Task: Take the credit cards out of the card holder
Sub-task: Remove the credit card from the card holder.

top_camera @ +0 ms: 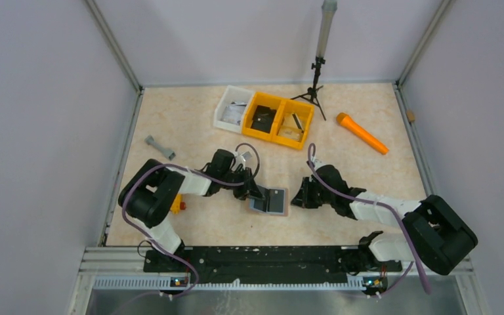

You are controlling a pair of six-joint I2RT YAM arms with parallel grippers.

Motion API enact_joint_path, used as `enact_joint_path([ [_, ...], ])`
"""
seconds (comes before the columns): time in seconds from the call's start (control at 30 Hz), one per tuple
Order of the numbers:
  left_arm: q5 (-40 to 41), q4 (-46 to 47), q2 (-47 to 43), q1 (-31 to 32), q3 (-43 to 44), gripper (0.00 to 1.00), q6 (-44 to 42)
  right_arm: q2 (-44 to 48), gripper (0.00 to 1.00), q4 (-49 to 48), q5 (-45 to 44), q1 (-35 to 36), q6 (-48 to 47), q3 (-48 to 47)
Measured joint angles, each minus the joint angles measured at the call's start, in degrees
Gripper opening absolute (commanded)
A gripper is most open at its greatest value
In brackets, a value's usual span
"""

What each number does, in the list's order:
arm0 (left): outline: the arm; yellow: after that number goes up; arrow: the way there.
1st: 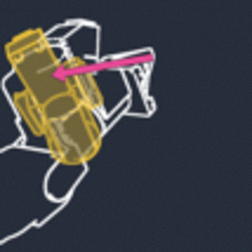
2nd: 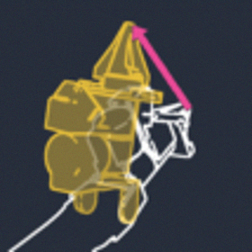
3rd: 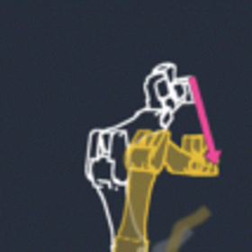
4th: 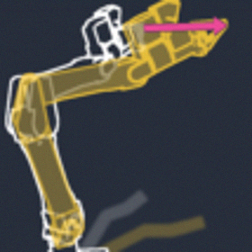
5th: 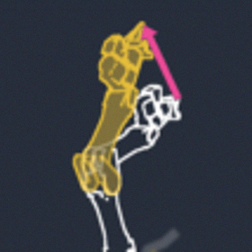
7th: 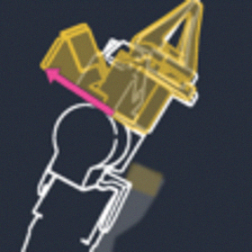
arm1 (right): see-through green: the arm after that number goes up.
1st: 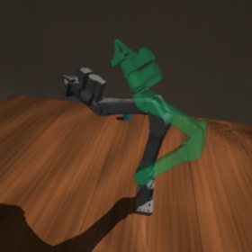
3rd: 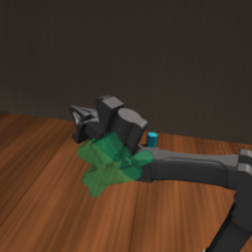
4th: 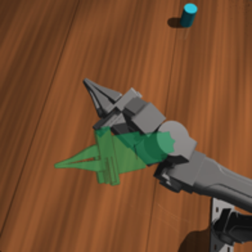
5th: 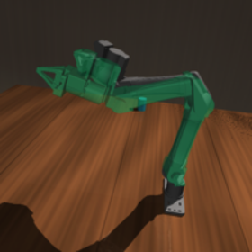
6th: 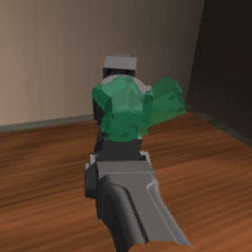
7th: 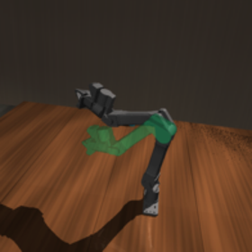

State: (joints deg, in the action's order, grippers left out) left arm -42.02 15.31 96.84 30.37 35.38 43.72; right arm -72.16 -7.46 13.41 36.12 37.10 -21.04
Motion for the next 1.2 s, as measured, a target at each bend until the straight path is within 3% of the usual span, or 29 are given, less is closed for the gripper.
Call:
enact_joint_path([
  [0.03, -0.4, 0.6, 0.6, 0.0, 0.0, 0.00, 0.2, 0.0, 0.04, 0.0, 0.0, 0.0, 0.0, 0.0],
  [0.13, -1.5, 2.8, 1.1, -0.1, -0.3, 0.00, 1.0, 0.6, 0.12, 0.3, -0.1, 0.0, 0.0, 0.0],
  [0.2, -1.6, 5.0, 0.6, -0.5, -1.4, 0.00, 1.6, 1.7, 0.43, 1.1, -0.5, 0.0, -0.1, 0.0],
  [0.27, -1.8, 6.6, -0.5, -1.1, -3.0, 0.00, 2.6, 3.8, 0.66, 2.5, -1.0, 0.0, -0.3, 0.0],
  [0.33, -2.4, 9.0, -2.0, -2.3, -4.9, 0.00, 4.6, 6.4, 0.83, 3.6, -1.8, 0.0, -0.2, 0.0],
  [0.4, -3.5, 13.6, -3.2, -3.3, -6.6, 0.00, 7.9, 10.4, 0.91, 4.2, -2.4, 0.0, -0.1, 0.1],
  [0.6, -5.5, 32.1, -4.6, -4.0, -11.2, 0.00, 20.6, 19.8, 0.93, 0.4, -1.2, -0.4, 3.3, 3.8],
  [0.83, -6.8, 51.6, -4.7, -4.0, -13.4, 0.00, 33.5, 20.3, 0.94, -6.9, 2.2, -0.4, 11.3, 7.6],
  [1.2, -7.5, 65.0, -4.8, -3.5, -13.6, 0.00, 42.8, 24.3, 0.88, -24.3, 4.2, -0.4, 23.3, 13.9],
])
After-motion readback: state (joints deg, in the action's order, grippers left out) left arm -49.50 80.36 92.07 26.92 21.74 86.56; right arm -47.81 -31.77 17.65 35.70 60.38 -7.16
